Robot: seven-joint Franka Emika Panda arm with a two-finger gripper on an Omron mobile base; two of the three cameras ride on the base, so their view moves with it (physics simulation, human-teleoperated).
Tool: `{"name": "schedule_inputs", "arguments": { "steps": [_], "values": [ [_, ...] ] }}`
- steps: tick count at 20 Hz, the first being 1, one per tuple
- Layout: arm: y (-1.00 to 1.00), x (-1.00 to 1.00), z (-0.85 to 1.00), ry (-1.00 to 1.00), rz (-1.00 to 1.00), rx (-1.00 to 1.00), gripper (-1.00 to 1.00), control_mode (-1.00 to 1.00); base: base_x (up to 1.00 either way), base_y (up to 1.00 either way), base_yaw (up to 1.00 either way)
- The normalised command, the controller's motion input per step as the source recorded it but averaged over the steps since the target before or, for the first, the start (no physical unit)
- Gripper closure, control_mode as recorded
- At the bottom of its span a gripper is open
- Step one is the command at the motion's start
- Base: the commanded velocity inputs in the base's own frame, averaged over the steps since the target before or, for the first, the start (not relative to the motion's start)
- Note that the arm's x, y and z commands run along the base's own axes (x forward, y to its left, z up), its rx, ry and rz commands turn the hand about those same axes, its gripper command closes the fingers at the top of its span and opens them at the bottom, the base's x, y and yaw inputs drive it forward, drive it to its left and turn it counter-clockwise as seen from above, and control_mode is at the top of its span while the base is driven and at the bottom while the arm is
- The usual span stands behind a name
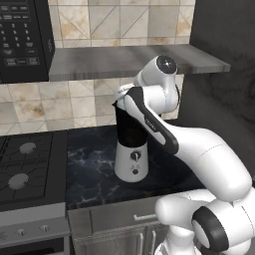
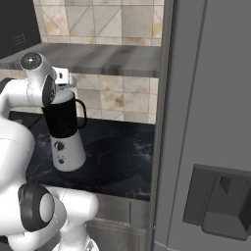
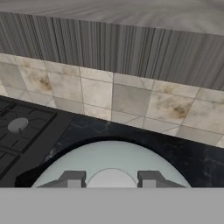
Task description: Open the blender lid, put the pear in the blender, close the lid, and start the blender.
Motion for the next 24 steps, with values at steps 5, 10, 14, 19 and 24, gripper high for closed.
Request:
{"name": "schedule_inputs", "arguments": {
  "steps": [5,10,14,19,24],
  "values": [
    [0.0,0.0,-0.19,0.0,0.0,0.0,-1.0,-1.0,0.0,0.0,0.0],
    [0.0,0.0,-0.05,0.0,0.0,0.0,-1.0,-1.0,0.0,0.0,0.0],
    [-0.03,0.0,0.0,0.0,0.0,0.0,-1.0,-1.0,0.0,0.0,0.0],
    [-0.01,0.0,0.03,0.0,0.0,0.0,-1.0,-1.0,0.0,0.0,0.0],
    [-0.01,-0.19,0.24,-0.02,0.0,0.0,-1.0,-1.0,0.0,0.0,0.0]
  ]
}}
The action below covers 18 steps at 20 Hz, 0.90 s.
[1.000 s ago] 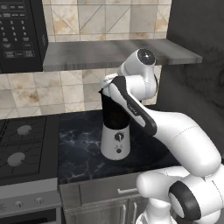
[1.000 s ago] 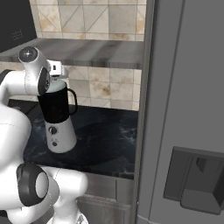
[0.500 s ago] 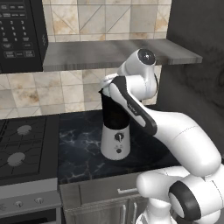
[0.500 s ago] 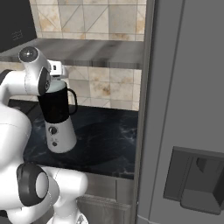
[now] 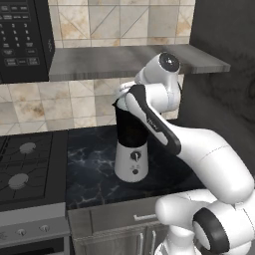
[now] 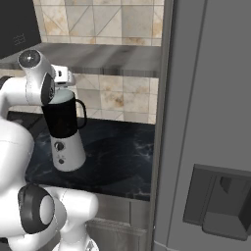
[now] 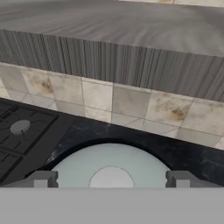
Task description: Open the blender lid, put the pear in the blender, close the lid, and start the blender.
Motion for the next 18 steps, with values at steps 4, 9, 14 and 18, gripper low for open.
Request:
{"name": "schedule_inputs", "arguments": {
  "steps": [4,9,14,18],
  "values": [
    [-0.01,-0.44,0.32,-0.02,0.0,0.0,-1.0,-1.0,0.0,0.0,0.0],
    [0.0,-0.63,0.11,-0.01,-0.03,0.0,-1.0,-1.0,0.0,0.0,0.0],
    [0.01,-0.67,-0.07,0.0,-0.09,0.0,-1.0,-1.0,0.0,0.0,0.0],
    [0.07,-0.56,-0.43,0.01,-0.13,0.0,-1.0,-1.0,0.0,0.0,0.0]
  ]
}}
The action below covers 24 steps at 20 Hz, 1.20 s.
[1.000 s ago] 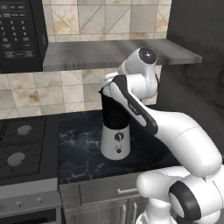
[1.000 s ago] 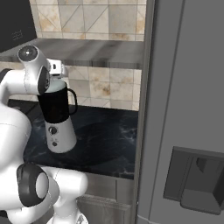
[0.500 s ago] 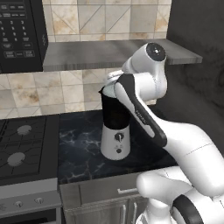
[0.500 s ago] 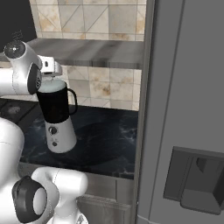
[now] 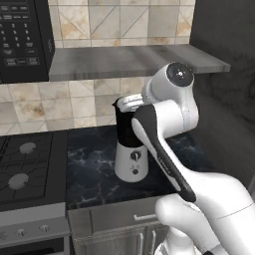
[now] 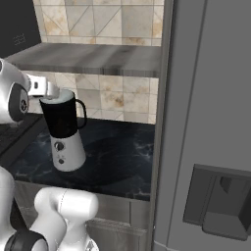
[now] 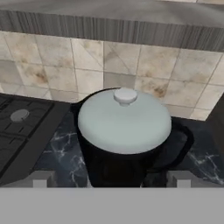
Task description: Open the blender lid, put the pear in the blender, close the lid, and start the blender.
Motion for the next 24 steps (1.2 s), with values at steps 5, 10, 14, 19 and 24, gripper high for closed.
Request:
{"name": "schedule_inputs", "arguments": {
  "steps": [5,10,14,19,24],
  "values": [
    [0.2,-0.46,-0.62,0.0,-0.22,-0.02,-1.0,-1.0,0.0,0.0,0.0],
    [0.37,-0.21,-0.59,0.0,-0.36,-0.02,-1.0,-1.0,0.0,0.0,0.0],
    [0.47,0.0,-0.44,-0.02,-0.44,0.0,-1.0,-1.0,0.0,0.0,0.0],
    [0.27,0.0,-0.44,-0.08,-0.43,0.0,-1.0,-1.0,0.0,0.0,0.0],
    [0.07,0.0,-0.56,-0.1,-0.27,0.04,-1.0,-1.0,0.0,0.0,0.0]
  ]
}}
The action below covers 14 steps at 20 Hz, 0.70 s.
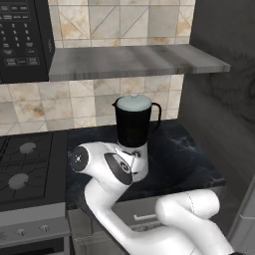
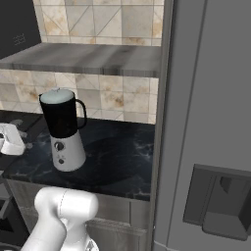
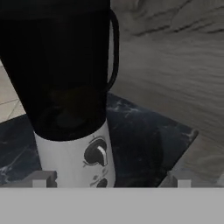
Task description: Open the blender lid, put the pear in the blender, close the lid, and start the blender.
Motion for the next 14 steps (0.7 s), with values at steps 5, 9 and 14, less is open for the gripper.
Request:
{"name": "schedule_inputs", "arguments": {
  "steps": [5,9,14],
  "values": [
    [0.0,0.0,-0.72,-0.14,-0.15,0.07,-1.0,-1.0,0.0,0.0,0.0],
    [-0.1,-0.04,-0.66,-0.23,-0.14,0.0,-1.0,-1.0,0.0,0.0,0.0],
    [-0.31,-0.01,-0.55,-0.15,-0.17,0.0,-1.0,-1.0,0.0,0.0,0.0]
  ]
}}
